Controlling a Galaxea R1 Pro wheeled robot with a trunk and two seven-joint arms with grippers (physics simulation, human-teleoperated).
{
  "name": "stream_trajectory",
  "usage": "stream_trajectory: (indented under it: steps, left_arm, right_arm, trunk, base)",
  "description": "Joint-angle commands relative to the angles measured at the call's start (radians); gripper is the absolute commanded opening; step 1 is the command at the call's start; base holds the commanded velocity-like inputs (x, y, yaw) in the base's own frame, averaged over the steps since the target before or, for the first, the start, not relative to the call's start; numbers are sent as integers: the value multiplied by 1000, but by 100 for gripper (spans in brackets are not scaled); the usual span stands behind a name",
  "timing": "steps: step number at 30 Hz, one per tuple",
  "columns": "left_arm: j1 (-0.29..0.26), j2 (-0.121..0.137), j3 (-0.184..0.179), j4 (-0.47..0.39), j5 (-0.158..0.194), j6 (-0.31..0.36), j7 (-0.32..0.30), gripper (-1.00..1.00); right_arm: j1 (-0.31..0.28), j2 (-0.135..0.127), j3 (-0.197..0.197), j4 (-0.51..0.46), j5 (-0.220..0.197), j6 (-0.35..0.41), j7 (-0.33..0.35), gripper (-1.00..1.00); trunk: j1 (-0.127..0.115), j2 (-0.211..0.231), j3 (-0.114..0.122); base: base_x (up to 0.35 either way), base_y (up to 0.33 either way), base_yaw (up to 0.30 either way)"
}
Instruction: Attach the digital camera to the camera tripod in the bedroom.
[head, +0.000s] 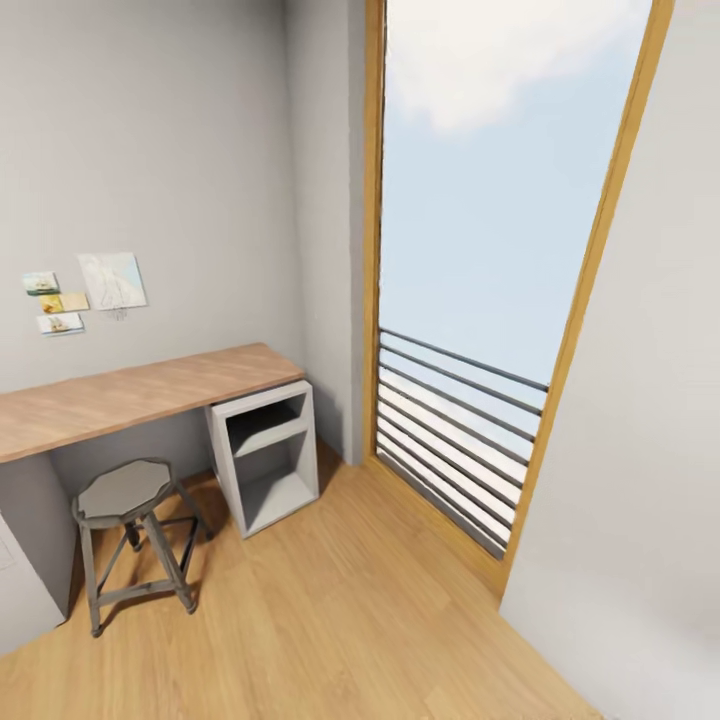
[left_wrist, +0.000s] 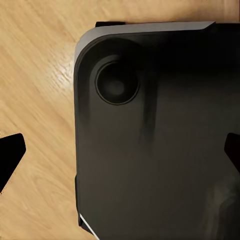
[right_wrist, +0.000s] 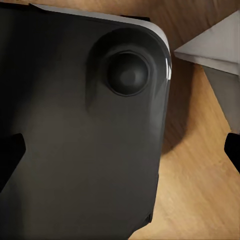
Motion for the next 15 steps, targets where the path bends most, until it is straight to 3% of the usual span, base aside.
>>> stream_trajectory:
  steps: [1,6,15]
  left_arm:
    - [1,0,1,-2,1,-2,1,100]
    - [1,0,1,-1,1,-2,1,100]
    - [1,0,1,-2,1,-2,1,100]
  right_arm:
    - [0,0,-1,0,8,-3,-1,100]
    - [0,0,-1,0,8,-3,-1,100]
    - [0,0,-1,0,10,-2,-1,100]
  trunk:
    - [0,0,-1]
    - [0,0,-1]
    - [0,0,-1]
  base:
    - [0,0,-234]
    - [0,0,-233]
    - [0,0,-32]
